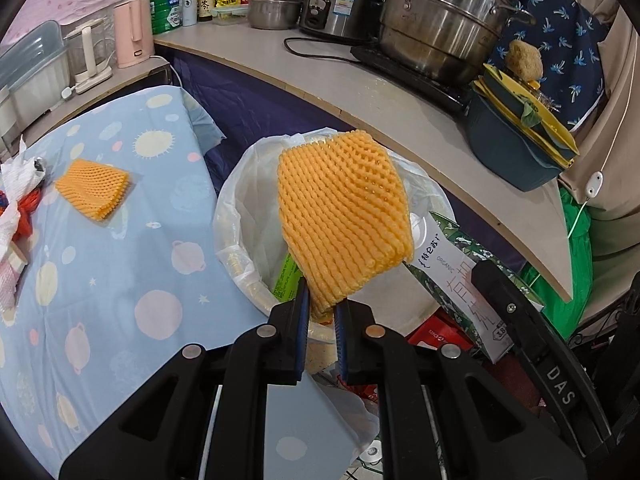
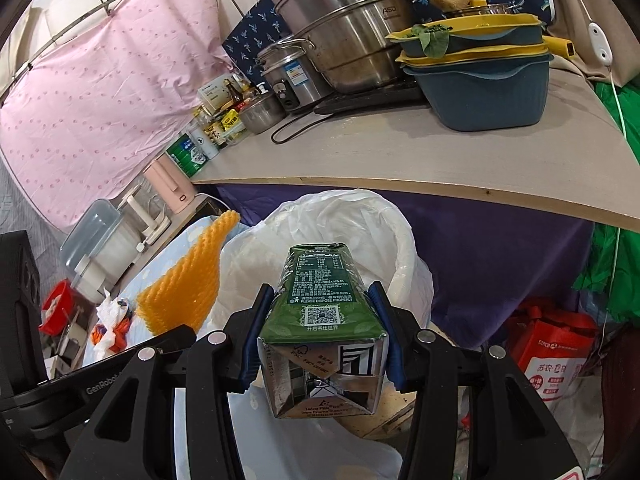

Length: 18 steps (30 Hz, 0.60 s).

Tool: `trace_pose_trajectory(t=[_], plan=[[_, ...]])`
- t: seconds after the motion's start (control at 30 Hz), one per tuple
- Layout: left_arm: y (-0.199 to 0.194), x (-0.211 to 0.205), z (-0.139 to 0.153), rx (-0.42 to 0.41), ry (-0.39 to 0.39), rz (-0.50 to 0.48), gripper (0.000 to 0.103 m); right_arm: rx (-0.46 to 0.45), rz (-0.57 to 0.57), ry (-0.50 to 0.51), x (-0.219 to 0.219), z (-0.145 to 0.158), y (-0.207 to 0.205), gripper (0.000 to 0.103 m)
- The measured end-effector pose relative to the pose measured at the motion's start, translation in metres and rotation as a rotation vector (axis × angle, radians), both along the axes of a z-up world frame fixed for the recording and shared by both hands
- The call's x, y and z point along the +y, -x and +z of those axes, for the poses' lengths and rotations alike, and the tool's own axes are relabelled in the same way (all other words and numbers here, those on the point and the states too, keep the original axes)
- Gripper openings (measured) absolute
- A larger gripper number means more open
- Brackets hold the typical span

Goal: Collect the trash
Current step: 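Carry the carton and foam net over the white trash bag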

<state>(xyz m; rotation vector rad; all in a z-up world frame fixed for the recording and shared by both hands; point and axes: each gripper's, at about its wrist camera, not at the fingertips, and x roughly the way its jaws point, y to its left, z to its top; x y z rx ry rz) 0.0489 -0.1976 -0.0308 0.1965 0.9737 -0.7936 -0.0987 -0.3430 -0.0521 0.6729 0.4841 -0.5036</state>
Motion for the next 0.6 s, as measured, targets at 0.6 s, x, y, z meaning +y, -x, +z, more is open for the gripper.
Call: trace_pose_trajectory(t=[0.6], plan=[[-0.011,-0.016,-0.013,-0.005,-0.051,0.023,0.014,0.012,0.0,-0.025,-0.008,-0.007,-0.019,0.047]])
